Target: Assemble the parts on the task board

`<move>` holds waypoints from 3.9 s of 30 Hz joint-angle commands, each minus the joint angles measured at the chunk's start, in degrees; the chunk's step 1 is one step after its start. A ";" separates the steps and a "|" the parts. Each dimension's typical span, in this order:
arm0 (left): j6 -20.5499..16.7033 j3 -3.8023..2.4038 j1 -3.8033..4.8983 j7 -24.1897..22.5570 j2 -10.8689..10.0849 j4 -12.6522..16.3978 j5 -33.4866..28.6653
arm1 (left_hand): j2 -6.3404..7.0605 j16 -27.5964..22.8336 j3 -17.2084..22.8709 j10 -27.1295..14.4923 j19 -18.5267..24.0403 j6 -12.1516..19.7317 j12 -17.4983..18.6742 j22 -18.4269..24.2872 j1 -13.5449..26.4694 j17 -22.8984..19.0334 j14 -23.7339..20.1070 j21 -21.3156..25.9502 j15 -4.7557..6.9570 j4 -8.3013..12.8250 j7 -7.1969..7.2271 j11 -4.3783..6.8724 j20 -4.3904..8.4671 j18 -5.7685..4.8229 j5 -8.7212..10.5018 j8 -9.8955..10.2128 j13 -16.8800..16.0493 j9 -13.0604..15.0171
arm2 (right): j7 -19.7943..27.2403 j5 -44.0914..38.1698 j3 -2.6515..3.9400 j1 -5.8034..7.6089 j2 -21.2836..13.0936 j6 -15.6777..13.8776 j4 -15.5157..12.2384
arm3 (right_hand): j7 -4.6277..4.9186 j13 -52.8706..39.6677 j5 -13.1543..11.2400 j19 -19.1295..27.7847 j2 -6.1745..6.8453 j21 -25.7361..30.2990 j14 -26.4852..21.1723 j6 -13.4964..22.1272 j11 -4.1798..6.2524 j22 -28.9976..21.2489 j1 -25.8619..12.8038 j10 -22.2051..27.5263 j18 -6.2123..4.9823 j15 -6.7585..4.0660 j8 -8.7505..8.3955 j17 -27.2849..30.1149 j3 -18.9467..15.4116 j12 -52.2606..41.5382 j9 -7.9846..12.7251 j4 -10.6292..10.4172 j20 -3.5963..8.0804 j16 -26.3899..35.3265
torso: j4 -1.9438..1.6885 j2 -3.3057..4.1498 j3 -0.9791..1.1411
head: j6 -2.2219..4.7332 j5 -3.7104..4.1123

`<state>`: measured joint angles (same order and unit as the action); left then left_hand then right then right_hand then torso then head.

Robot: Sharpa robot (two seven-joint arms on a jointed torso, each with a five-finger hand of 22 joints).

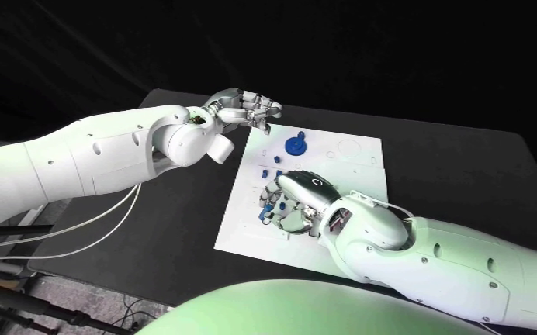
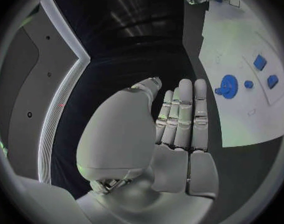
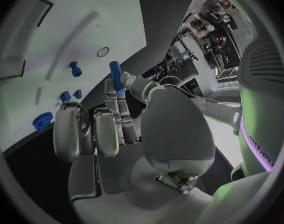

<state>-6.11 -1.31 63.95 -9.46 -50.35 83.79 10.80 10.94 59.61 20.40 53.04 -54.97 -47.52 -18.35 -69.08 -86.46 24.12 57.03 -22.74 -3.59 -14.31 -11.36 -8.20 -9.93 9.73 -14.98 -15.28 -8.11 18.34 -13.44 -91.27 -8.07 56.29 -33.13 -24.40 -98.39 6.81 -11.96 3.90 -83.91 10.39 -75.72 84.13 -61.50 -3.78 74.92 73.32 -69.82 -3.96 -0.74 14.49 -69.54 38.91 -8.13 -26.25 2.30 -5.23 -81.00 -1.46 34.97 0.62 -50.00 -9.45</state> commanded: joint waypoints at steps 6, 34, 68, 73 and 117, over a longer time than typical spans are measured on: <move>1.25 -0.04 0.05 -0.41 0.21 0.02 -0.37 | 0.07 -0.27 0.40 -0.33 -0.23 0.52 -0.20 0.05 0.49 -0.05 0.16 0.30 -0.41 -0.04 0.01 0.00 -0.04 0.59 0.00 -0.23 0.06 -0.05 | 0.99 -1.91 -0.16 -0.57 0.76 2.74 1.78 | 0.03 -0.11 0.26 -0.38 -0.31 0.23 1.74 0.45 0.51 11.15 -0.15 -0.48 0.97 -0.33 0.32 0.03 0.10 0.14 -0.10 0.14 0.28 0.11 | 0.03 0.03 0.09 | 0.00 -0.19; 1.17 -0.03 0.06 -0.23 -0.03 0.09 -0.37 | 0.11 -0.27 0.45 -0.35 -0.24 0.54 -0.24 0.09 0.62 -0.06 0.16 0.33 -0.41 0.01 0.01 0.00 -0.05 0.59 0.13 -0.29 0.07 -0.06 | -0.83 -5.96 -0.42 -0.65 1.59 6.03 2.82 | 0.15 -0.20 0.32 -0.22 0.04 0.56 1.67 0.82 0.36 11.05 -0.52 -0.28 0.91 -0.21 0.21 0.35 -0.01 0.46 -0.24 0.25 0.20 0.26 | -0.01 0.01 0.00 | 0.00 0.04; 1.05 0.00 0.05 0.00 -0.36 -0.13 -0.38 | 0.11 -0.30 0.69 -0.46 -0.28 0.64 -0.33 0.20 0.80 -0.10 0.12 0.41 -0.42 0.23 0.01 -0.01 -0.06 0.60 0.23 -0.42 0.12 -0.11 | 0.97 8.26 0.31 3.83 -11.18 -4.62 -5.74 | 2.21 -3.13 3.44 0.83 2.54 2.77 1.07 8.60 -1.11 10.41 -4.62 2.63 0.43 1.19 -3.54 2.65 -13.21 -3.07 2.71 -3.48 -1.31 0.96 | 0.27 -0.41 -0.10 | 0.00 3.26; 0.94 0.10 0.04 -0.06 -0.41 -0.27 -0.43 | 0.15 -0.31 0.69 -0.48 -0.28 0.66 -0.34 0.22 0.87 -0.10 0.11 0.43 -0.43 0.24 0.00 -0.01 -0.07 0.59 0.26 -0.44 0.12 -0.12 | -1.10 20.06 0.43 6.41 -18.85 -3.04 -6.65 | 0.25 -8.87 2.61 -0.68 3.21 -0.43 2.07 6.89 1.22 11.27 -7.53 -3.98 1.04 -0.74 -2.13 -0.58 -15.76 -10.22 1.54 -6.98 0.42 -0.85 | 0.66 -0.80 -0.28 | 0.00 6.51; 0.54 0.23 -0.07 -0.38 -1.40 0.58 -0.81 | 0.18 -0.31 0.69 -0.49 -0.28 0.68 -0.36 0.23 0.93 -0.10 0.11 0.44 -0.43 0.25 -0.01 -0.02 -0.07 0.59 0.27 -0.45 0.13 -0.12 | -17.36 5.10 -0.37 -1.59 -25.91 1.61 -9.84 | -2.20 -59.70 3.53 -4.48 0.75 -10.43 5.12 4.34 3.35 13.95 -6.00 -8.78 3.09 -2.39 2.57 -16.75 -35.87 -62.17 -10.49 -19.14 2.00 -7.87 | 1.97 -0.95 -0.02 | 0.00 11.86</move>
<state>-5.83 -1.05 63.86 -9.23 -51.77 84.19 10.41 11.18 59.61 20.64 53.04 -54.97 -47.12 -18.35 -68.93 -86.24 24.08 57.03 -22.54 -3.58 -14.07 -11.35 -8.20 -9.94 9.72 -14.98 -15.54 -8.08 18.29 -29.34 -84.00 -8.43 54.86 -59.25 -24.70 -108.35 4.63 -71.61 7.22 -84.11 11.16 -85.79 84.13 -56.80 -0.49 74.95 67.86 -78.22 -1.26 -2.78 16.86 -74.95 3.33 -70.00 -36.69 -16.84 -3.58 -88.50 0.53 34.01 0.55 -50.00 2.58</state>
